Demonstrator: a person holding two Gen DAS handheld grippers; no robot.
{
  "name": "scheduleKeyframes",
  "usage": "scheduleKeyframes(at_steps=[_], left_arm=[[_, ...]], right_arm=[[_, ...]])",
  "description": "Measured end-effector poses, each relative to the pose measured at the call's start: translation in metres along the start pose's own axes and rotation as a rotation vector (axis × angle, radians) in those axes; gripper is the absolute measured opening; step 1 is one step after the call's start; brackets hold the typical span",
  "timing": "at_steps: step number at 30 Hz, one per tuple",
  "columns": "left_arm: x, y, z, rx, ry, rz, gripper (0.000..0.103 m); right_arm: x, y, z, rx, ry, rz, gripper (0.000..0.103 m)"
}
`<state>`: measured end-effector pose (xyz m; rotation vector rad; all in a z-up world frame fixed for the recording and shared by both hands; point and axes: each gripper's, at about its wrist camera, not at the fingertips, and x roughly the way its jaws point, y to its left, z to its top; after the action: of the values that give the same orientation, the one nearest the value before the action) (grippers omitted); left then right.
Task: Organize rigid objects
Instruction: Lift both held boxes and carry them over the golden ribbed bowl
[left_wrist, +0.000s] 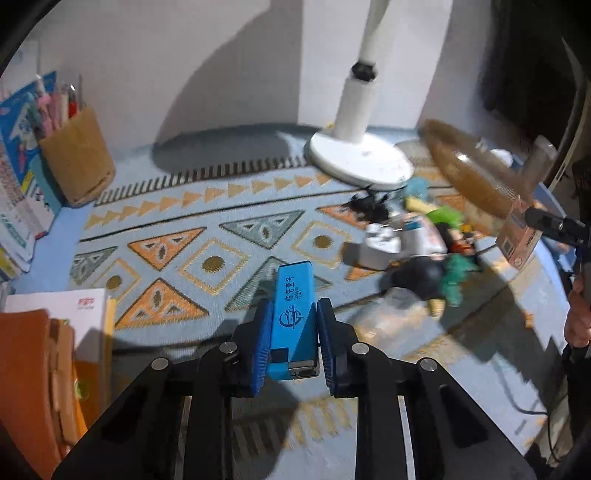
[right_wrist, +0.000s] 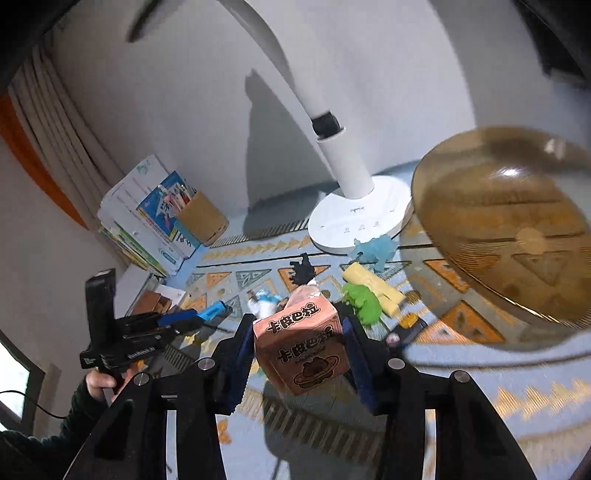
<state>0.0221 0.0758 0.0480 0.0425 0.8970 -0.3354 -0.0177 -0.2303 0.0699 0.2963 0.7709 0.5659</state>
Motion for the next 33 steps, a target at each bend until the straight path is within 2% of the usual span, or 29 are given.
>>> scheduleKeyframes(at_steps=[3, 6, 9, 12, 14, 17, 18, 20, 22, 25, 28, 31, 32, 33], left_arm=[[-0.028, -0.023, -0.010, 0.026, -0.045, -0.026, 0.021], [-0.042, -0.048, -0.027, 0.034, -0.059, -0.052, 0.021], [-0.042, -0.062, -0.048, 0.018, -0.037, -0.067, 0.021], [-0.032, -0.064, -0.071, -0.030, 0.022, -0.088, 0.021], [-0.028, -0.066, -0.086, -0.040, 0.045, -0.079, 0.021], [-0.025, -0.072, -0.096, -0.043, 0.050, -0.061, 0.021], [-0.024, -0.073, -0.098, -0.045, 0.054, -0.062, 0.022], [-0.024, -0.075, -0.099, -0.049, 0.064, -0.058, 0.035], [-0.025, -0.076, -0.100, -0.041, 0.062, -0.051, 0.044], [-0.022, -0.078, -0.099, -0.049, 0.058, -0.036, 0.045], [-0.019, -0.085, -0.096, -0.041, 0.057, -0.003, 0.043], [-0.018, -0.095, -0.098, -0.002, 0.053, 0.051, 0.029], [-0.018, -0.099, -0.099, 0.012, 0.049, 0.069, 0.026], [-0.018, -0.100, -0.099, 0.016, 0.049, 0.070, 0.021]], right_arm=[[-0.028, 0.021, -0.017, -0.063, 0.040, -0.110, 0.047], [-0.043, 0.029, -0.036, -0.051, 0.128, -0.214, 0.047], [-0.036, 0.027, -0.054, -0.006, 0.220, -0.281, 0.047], [-0.013, 0.029, -0.070, -0.030, 0.283, -0.366, 0.047], [0.003, 0.031, -0.076, -0.030, 0.299, -0.351, 0.048], [0.016, 0.038, -0.076, -0.067, 0.260, -0.376, 0.048], [0.017, 0.037, -0.076, -0.065, 0.256, -0.367, 0.054], [0.015, 0.031, -0.078, -0.038, 0.255, -0.336, 0.068], [0.005, 0.026, -0.085, -0.040, 0.241, -0.306, 0.072], [-0.005, 0.021, -0.095, -0.054, 0.243, -0.272, 0.080], [-0.003, 0.027, -0.103, -0.082, 0.244, -0.259, 0.080], [0.011, 0.039, -0.107, -0.175, 0.242, -0.328, 0.080], [0.017, 0.044, -0.109, -0.213, 0.245, -0.360, 0.076], [0.025, 0.047, -0.112, -0.242, 0.253, -0.373, 0.060]])
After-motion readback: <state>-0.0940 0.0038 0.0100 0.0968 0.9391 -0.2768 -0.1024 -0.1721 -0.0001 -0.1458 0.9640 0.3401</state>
